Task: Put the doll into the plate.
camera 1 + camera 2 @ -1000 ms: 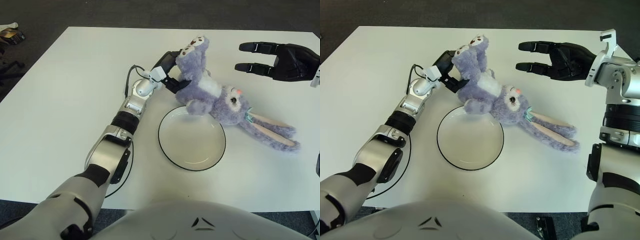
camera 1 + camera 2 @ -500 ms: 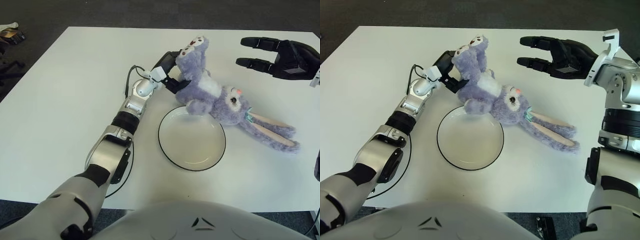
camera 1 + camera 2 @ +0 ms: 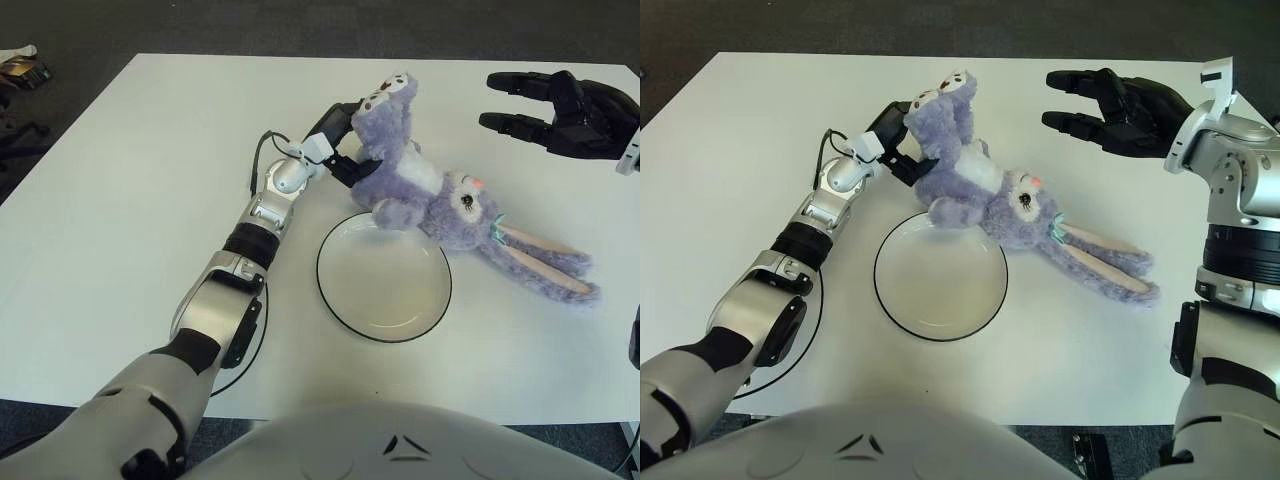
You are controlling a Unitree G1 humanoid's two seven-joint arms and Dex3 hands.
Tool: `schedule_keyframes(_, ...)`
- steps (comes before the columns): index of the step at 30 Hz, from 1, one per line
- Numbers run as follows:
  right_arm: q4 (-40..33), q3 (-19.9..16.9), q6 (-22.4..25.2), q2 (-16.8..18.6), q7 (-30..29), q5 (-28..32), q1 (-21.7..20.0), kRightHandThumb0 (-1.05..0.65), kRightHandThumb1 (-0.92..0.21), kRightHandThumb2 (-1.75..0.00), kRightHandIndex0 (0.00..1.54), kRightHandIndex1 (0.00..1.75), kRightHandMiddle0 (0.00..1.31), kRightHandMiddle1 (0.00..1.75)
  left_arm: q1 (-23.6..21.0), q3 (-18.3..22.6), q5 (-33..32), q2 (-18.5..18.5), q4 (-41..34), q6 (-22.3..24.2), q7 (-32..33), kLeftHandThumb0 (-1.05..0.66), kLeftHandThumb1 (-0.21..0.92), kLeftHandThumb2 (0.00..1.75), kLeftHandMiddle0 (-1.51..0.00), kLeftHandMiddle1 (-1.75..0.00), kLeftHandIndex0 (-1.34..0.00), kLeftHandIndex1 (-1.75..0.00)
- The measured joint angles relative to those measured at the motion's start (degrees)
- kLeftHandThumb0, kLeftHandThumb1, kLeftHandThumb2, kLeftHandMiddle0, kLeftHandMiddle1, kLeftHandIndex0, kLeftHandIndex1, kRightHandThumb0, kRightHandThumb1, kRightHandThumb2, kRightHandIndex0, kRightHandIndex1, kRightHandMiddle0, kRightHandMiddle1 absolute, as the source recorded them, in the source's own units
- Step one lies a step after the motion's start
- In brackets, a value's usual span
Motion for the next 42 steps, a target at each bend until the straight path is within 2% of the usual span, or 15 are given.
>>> schedule_keyframes(4, -1.8, 0.5, -0.5, 0.0, -2.6, -1.7, 1.0, -0.63, -0.90, -0.54, 0.17, 0.20, 0.00, 0.64, 0.0, 0.0, 0.0, 0.0, 0.0, -0.1, 0.0, -0.01, 0.15, 1.33, -0.60, -1.62, -0.93, -1.32)
schedule_keyframes(10, -1.8, 2.5, -3.8, 0.0, -3.5, -4.5, 2.6, -0.60, -0.92, -0.59, 0.17, 0.21, 0.00, 0.69, 0.1, 0.2, 0.0, -0.1, 0.0, -0.3, 0.1, -0.01, 0.17, 1.31, -0.60, -1.59, -0.91, -1.35)
schedule_keyframes(18, -2.1, 3.3, -9.4, 1.9, -7.3, -8.0, 6.3, -0.48, -0.81, -0.74, 0.15, 0.20, 0.00, 0.72, 0.7, 0.4, 0.0, -0.3, -0.5, -1.1, 0.6, -0.01, 0.16, 1.30, -0.62, -1.52, -0.91, -1.38)
schedule_keyframes(24, -2.1, 4.2, -9.8, 3.5, -10.1, -10.3, 8.7, -0.45, -0.75, -0.80, 0.16, 0.21, 0.00, 0.71, 1.3, 0.7, 0.0, -0.2, -1.5, -1.9, 0.9, -0.01, 0.15, 1.32, -0.62, -1.55, -0.93, -1.35)
schedule_keyframes(28, -2.1, 4.3, -9.8, 3.7, -10.8, -11.3, 8.8, -0.45, -0.73, -0.81, 0.15, 0.20, 0.00, 0.68, 1.4, 0.7, -0.3, -0.2, -2.0, -2.7, 0.2, -0.01, 0.19, 1.26, -0.61, -1.52, -0.92, -1.34)
schedule_keyframes(30, -2.2, 4.3, -9.9, 3.7, -11.3, -11.7, 8.8, -0.45, -0.72, -0.81, 0.14, 0.20, 0.00, 0.66, 1.4, 0.6, -0.8, 0.2, -2.1, -3.3, -1.3, -0.01, 0.25, 1.19, -0.57, -1.50, -0.88, -1.36)
schedule_keyframes(32, -2.2, 4.3, -10.0, 3.7, -11.6, -12.1, 8.8, -0.46, -0.71, -0.81, 0.13, 0.19, 0.00, 0.65, 1.4, 0.2, -1.3, 0.9, -2.1, -4.4, -3.7, -0.01, 0.33, 1.09, -0.60, -1.46, -0.76, -1.39)
schedule_keyframes(34, -2.2, 4.3, -10.0, 3.7, -12.0, -12.4, 8.8, -0.47, -0.71, -0.81, 0.12, 0.19, 0.00, 0.64, 1.2, -0.4, -1.6, 2.0, -1.9, -6.0, -6.2, -0.27, 0.39, 0.97, -0.39, -1.37, -0.78, -1.35)
schedule_keyframes(37, -2.4, 4.3, -10.0, 3.7, -12.6, -13.1, 8.8, -0.48, -0.70, -0.80, 0.13, 0.19, 0.00, 0.65, 0.4, -1.3, -1.6, 3.8, -0.9, -8.8, -9.7, -0.38, 0.48, 0.81, -0.19, -1.24, -0.76, -1.32)
schedule_keyframes(42, -3.2, 4.3, -10.4, 3.7, -13.0, -14.1, 8.8, -0.49, -0.69, -0.80, 0.14, 0.20, 0.00, 0.67, -1.4, -2.6, -2.5, 6.4, 0.5, -11.4, -16.5, -0.41, 0.61, 0.62, -0.04, -1.10, -0.71, -1.31)
